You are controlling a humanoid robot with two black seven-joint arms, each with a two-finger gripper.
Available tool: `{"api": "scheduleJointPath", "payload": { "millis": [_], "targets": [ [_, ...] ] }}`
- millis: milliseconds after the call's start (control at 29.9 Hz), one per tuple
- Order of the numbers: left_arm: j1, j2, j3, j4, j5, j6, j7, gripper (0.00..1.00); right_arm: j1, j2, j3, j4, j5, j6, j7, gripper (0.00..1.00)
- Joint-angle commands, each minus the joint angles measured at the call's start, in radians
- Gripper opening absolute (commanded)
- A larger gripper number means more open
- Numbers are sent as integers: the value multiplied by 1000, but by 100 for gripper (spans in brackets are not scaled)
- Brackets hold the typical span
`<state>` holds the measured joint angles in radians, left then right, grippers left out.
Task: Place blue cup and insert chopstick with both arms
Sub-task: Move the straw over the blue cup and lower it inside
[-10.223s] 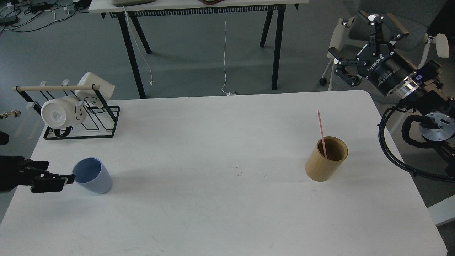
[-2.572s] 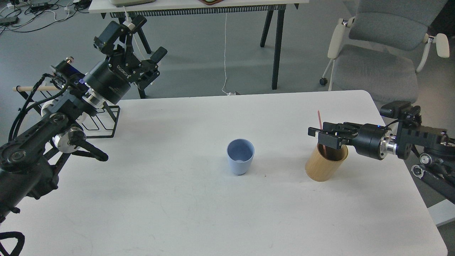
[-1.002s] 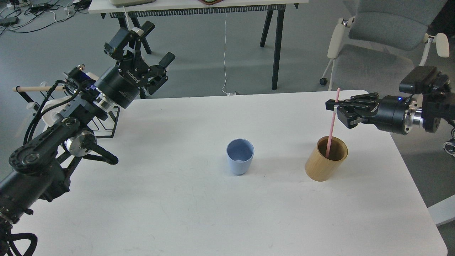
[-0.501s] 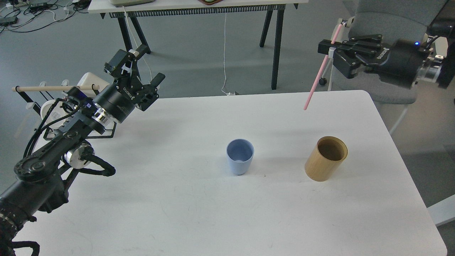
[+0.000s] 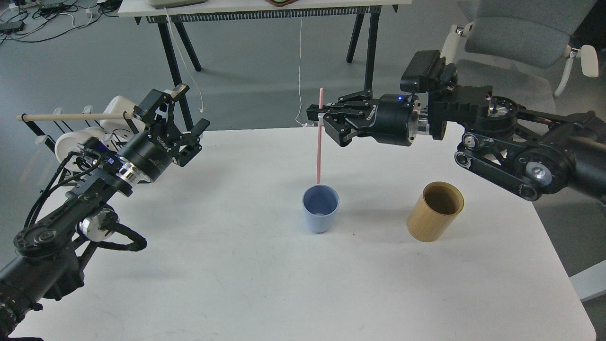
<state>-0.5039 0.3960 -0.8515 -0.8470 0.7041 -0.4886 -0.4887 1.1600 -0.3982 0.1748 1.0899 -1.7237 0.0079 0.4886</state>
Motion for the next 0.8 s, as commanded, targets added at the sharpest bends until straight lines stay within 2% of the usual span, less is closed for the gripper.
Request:
{"api": "scheduleJointPath", "payload": {
  "millis": [0, 200, 367, 768],
  "targets": [
    [4, 0, 0, 0, 0, 0, 0, 99, -5, 25, -3, -8, -4, 0, 0, 0],
    [4, -5, 0, 0, 0, 0, 0, 99, -13, 24, -26, -8, -8, 0, 0, 2],
    [4, -6, -1, 0, 0, 0, 0, 99, -17, 22, -48, -8, -8, 0, 0, 12],
    [2, -6, -3, 2, 0, 0, 0, 99, -23, 15, -44, 1, 12, 3, 0, 73]
  ]
}}
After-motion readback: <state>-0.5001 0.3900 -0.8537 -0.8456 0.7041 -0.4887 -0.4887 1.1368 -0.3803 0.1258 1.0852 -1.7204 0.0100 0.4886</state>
